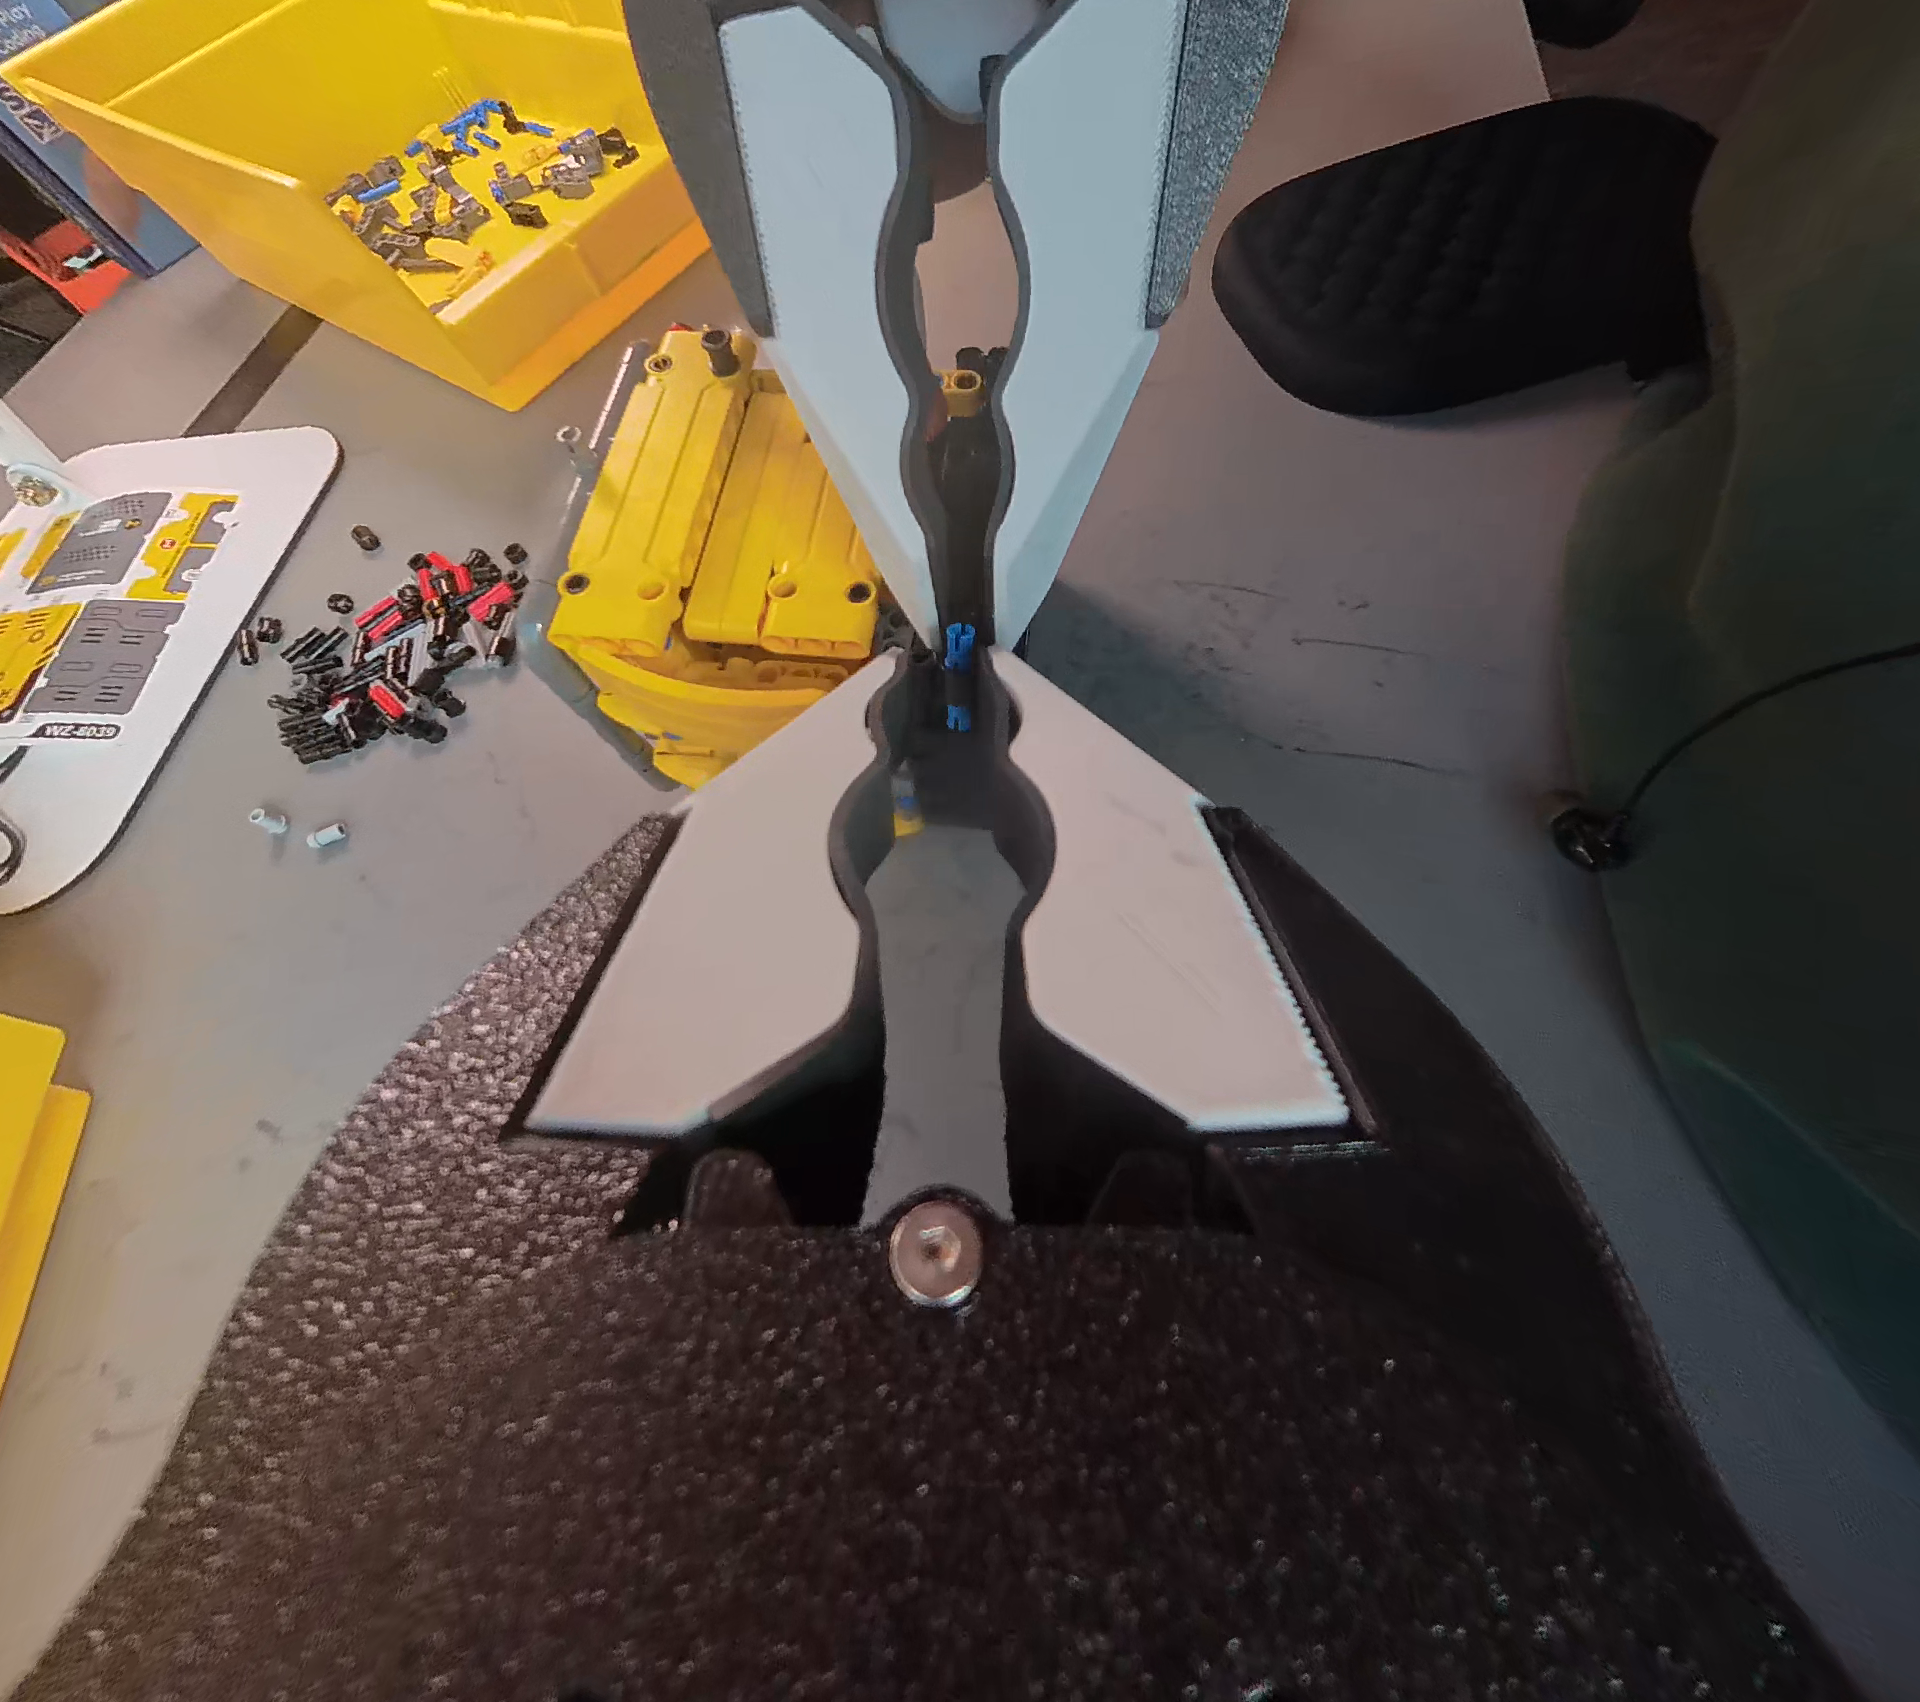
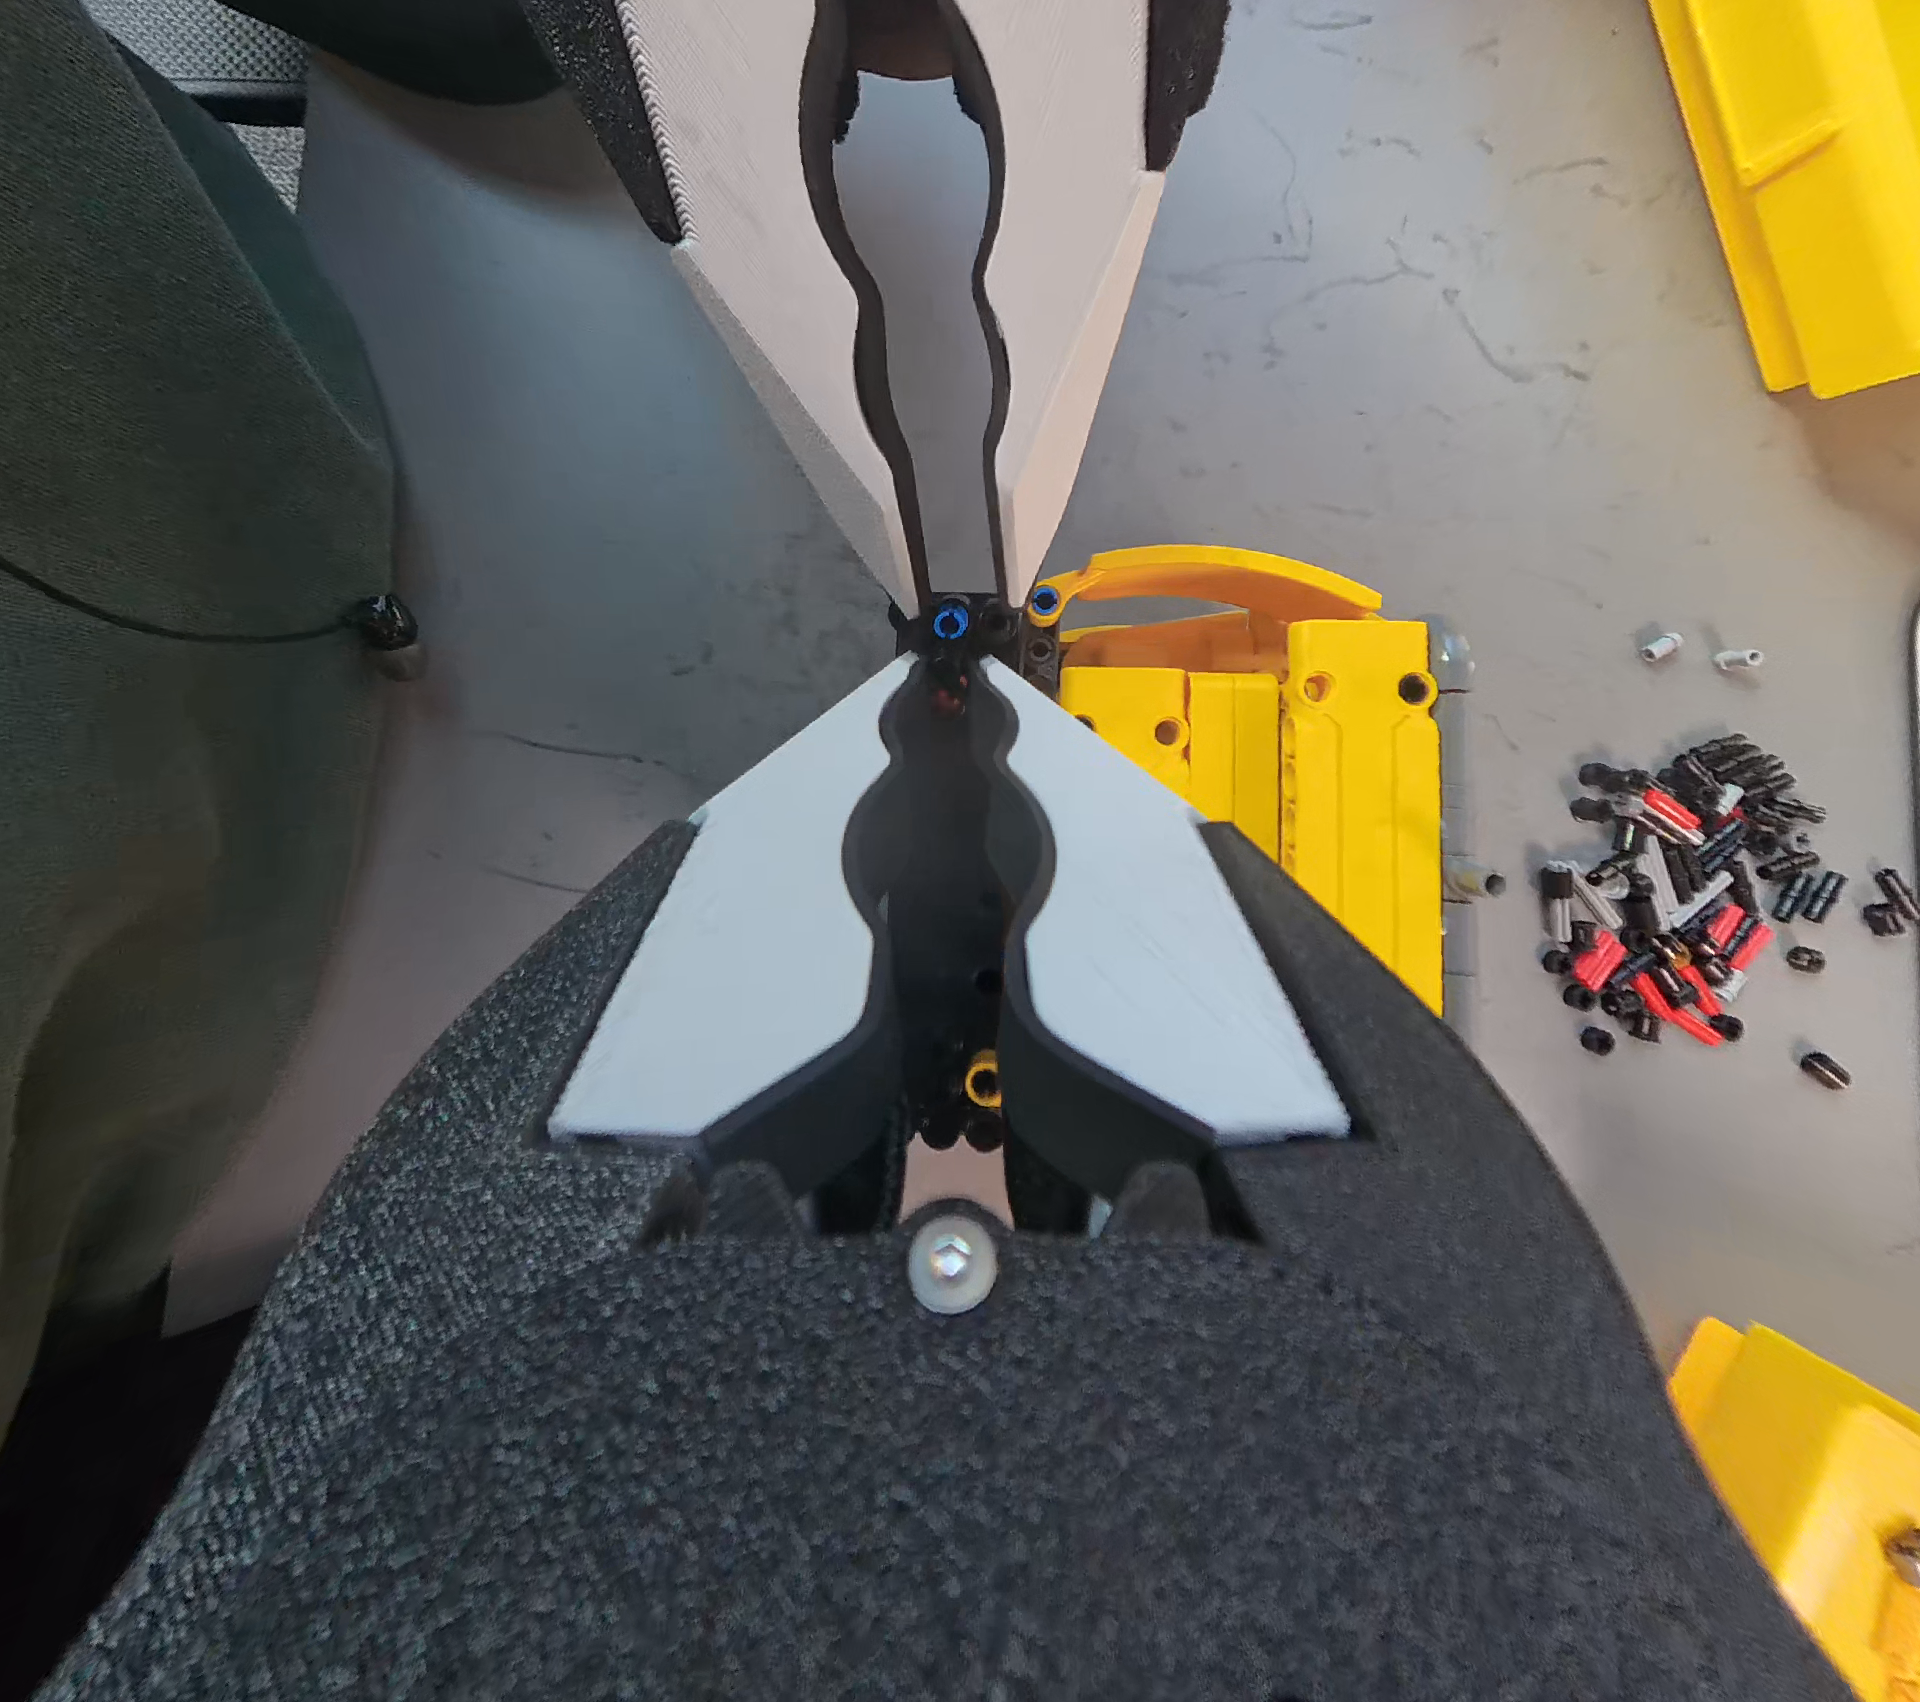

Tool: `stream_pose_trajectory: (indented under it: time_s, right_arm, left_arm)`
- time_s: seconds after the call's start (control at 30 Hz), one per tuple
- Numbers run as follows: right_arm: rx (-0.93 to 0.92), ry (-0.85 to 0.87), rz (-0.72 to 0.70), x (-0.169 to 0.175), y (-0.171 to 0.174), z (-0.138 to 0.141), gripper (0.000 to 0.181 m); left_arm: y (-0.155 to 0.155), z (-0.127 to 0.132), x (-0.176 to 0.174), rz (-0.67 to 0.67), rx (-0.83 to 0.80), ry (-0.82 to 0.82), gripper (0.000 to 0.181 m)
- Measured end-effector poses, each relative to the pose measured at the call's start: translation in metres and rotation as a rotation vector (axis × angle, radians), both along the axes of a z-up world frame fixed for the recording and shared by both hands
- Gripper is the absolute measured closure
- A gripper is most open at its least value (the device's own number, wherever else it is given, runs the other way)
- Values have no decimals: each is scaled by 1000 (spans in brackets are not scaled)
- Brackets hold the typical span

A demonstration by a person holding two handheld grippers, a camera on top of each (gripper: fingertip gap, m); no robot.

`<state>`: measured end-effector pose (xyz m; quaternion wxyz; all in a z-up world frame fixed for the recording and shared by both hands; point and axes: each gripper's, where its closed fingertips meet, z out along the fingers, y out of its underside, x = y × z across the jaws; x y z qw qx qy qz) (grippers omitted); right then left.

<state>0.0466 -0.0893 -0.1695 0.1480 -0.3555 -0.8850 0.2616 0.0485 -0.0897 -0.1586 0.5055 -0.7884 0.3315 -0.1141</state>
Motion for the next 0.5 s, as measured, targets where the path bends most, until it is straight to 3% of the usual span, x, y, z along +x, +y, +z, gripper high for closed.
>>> stream_pose_trajectory:
  time_s: [0.5]
  right_arm:
    - [24,31,-25,-5,2,3,168]
  left_arm:
    - [0,0,-3,22,4,2,171]
